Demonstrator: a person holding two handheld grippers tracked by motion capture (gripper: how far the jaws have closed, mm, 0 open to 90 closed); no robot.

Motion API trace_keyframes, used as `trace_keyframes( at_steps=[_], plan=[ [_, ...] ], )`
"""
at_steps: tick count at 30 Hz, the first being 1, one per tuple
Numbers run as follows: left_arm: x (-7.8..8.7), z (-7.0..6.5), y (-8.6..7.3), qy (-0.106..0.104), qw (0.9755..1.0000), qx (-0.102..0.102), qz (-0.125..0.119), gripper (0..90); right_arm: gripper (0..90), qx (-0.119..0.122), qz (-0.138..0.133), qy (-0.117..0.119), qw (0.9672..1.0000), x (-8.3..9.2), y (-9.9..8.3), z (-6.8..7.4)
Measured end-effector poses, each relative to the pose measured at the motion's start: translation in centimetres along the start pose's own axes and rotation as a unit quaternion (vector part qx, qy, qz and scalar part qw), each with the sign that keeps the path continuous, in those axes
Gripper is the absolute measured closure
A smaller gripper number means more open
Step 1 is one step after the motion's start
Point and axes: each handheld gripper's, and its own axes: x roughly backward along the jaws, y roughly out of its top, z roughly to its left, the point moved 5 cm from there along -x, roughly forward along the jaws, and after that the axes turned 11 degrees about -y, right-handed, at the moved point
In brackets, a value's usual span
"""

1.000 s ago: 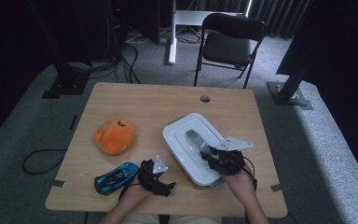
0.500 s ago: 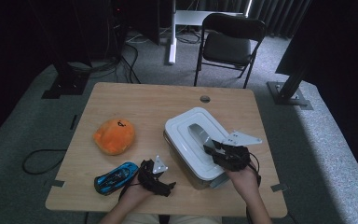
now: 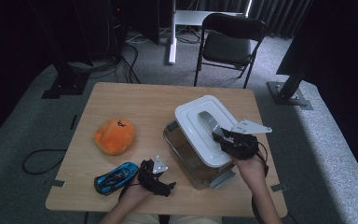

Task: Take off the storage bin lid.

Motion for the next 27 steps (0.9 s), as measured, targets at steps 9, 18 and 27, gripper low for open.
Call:
trace_keyframes(
  at_steps=[9, 18, 27],
  plan=[
    [0.0, 0.0, 0.0, 0.0, 1.0, 0.0, 0.0, 2.4, 67.4, -0.019, -0.005, -0.03, 0.9993, -0.3, 0.3, -2.9],
    [0.0, 0.0, 0.0, 0.0, 1.0, 0.0, -0.001, 2.4, 67.4, -0.044, -0.002, -0.07, 0.9966, -0.9, -0.1, -6.1],
    [0.0, 0.0, 0.0, 0.001, 1.0, -0.001, -0.001, 2.4, 67.4, -0.068, 0.01, -0.115, 0.991, -2.6, -2.0, -9.4]
  ],
)
